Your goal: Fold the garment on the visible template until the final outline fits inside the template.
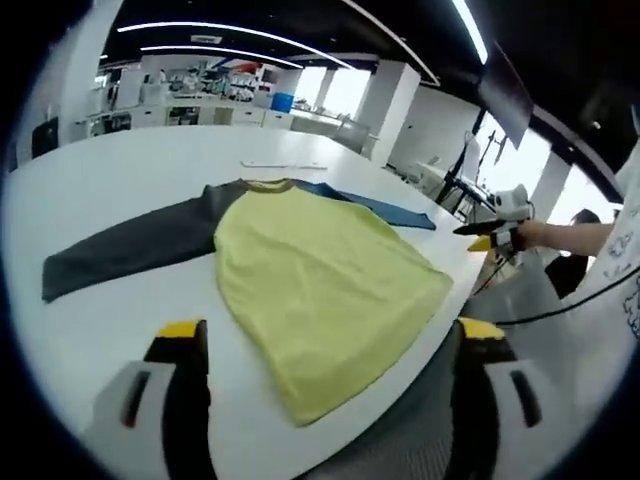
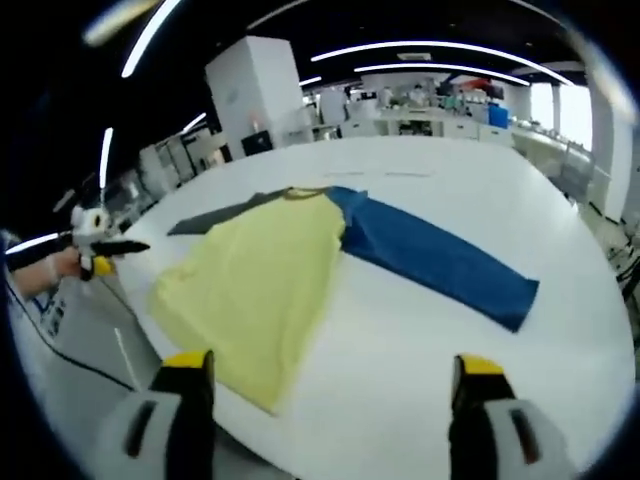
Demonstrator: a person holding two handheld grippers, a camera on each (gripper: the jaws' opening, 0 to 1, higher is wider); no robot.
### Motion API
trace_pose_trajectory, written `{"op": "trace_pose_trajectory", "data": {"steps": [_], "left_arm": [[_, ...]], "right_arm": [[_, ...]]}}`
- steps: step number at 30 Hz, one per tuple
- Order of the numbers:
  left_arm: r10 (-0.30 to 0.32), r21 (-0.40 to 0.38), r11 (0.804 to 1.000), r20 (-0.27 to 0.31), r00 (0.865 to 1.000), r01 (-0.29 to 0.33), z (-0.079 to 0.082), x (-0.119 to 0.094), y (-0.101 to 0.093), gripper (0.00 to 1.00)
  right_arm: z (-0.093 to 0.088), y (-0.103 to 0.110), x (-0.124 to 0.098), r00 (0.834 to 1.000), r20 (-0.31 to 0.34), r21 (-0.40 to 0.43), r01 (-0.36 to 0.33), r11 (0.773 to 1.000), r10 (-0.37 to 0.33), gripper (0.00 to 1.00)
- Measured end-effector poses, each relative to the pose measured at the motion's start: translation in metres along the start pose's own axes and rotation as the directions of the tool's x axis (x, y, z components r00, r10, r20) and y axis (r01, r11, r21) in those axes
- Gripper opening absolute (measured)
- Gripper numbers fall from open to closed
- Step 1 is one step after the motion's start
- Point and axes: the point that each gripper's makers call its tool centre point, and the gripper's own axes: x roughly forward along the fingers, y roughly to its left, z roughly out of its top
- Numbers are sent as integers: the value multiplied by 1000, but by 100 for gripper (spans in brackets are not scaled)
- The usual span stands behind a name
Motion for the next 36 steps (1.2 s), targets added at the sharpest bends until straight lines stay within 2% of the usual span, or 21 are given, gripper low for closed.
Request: {"op": "trace_pose_trajectory", "data": {"steps": [4, 7, 9, 14, 18, 19, 22, 25, 28, 32, 34, 35, 36], "left_arm": [[-11, -6, 1000, 33, 999, 11, 8, 3, -1, 99], [-2, -19, 1000, 71, 997, 4, 16, 5, -1, 99], [-5, -38, 999, 94, 996, 9, 22, 7, -1, 99], [19, -2, 1000, 131, 991, -19, 34, 12, 5, 99], [35, 30, 999, 104, 994, -39, 36, 15, 5, 99], [36, 33, 999, 97, 995, -40, 36, 15, 5, 99], [44, 34, 998, 93, 995, -48, 36, 13, 7, 99], [56, 28, 998, 101, 993, -59, 39, 9, 11, 99], [62, 14, 998, 113, 992, -63, 40, 6, 12, 99], [80, 0, 997, 121, 989, -80, 38, 5, 15, 99], [88, -19, 996, 122, 989, -86, 35, 4, 14, 99], [88, -26, 996, 125, 988, -85, 34, 3, 14, 99], [91, -30, 996, 125, 988, -88, 33, 3, 14, 99]], "right_arm": [[3, -23, -4, 999, -2, -8, 34, 999, -34, 100], [5, -39, -6, 998, 1, 66, 55, 996, -56, 99], [13, -55, -10, 996, 40, 63, 77, 995, -79, 98], [21, -88, -12, 992, 61, 55, 103, 993, -106, 95], [33, -111, -13, 990, 89, 63, 106, 992, -112, 94], [35, -108, -13, 990, 89, 57, 107, 993, -111, 94], [34, -118, -9, 990, 74, 48, 116, 992, -119, 93], [32, -138, -2, 990, 62, 63, 121, 991, -125, 93], [31, -150, 2, 989, 44, 51, 138, 989, -141, 89], [32, -167, 6, 986, 27, 74, 163, 984, -165, 80], [34, -182, 10, 983, 25, 146, 178, 973, -184, 74], [40, -187, 14, 982, 55, 192, 166, 967, -179, 73], [41, -190, 16, 982, 58, 207, 163, 965, -179, 73]]}}
